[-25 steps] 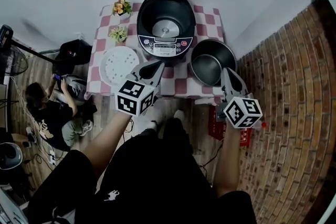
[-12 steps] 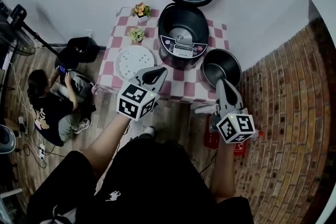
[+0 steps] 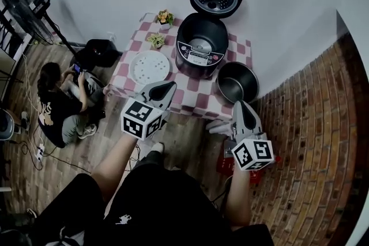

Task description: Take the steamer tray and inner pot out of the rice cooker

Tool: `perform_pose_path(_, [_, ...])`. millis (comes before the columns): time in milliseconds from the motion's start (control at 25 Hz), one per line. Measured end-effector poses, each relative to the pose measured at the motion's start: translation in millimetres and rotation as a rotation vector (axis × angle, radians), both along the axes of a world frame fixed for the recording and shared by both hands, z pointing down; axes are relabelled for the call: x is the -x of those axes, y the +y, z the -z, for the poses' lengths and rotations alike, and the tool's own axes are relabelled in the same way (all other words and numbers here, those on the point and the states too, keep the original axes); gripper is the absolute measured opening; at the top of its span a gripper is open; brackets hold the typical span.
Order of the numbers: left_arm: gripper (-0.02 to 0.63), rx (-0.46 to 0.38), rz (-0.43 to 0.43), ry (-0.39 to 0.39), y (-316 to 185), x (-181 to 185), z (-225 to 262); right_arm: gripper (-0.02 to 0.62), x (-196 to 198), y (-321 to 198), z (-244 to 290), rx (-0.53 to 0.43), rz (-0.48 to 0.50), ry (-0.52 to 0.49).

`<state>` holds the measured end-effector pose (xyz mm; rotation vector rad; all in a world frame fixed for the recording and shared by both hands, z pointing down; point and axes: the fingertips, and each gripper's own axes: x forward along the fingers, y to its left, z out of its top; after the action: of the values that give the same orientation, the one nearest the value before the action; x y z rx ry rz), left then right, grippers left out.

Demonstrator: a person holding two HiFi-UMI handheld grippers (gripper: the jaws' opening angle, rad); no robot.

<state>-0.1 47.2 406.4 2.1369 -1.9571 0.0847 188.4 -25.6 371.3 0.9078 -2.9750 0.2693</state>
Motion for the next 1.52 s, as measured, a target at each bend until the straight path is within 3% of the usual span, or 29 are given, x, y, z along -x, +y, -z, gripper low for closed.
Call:
perform_pose_path(280, [0.003, -0.035, 0.097, -0.040, 32.7, -32.3, 10.9, 0.002, -53.2, 18.9, -1.3, -0.008, 0.006, 0.016])
perform_pose_path(760, [0.003, -0.089, 0.133, -0.106, 61.4, -73.9, 37.3, 0.002, -105.5, 42.2, 11.7, -0.043, -0.016, 0.064])
perform_pose_path(1520, [0.003, -0.122, 0.156, -0.122, 74.2, -79.1, 49.8, 0.002, -109.6, 48.8, 13.9, -0.058, 0.005, 0.051])
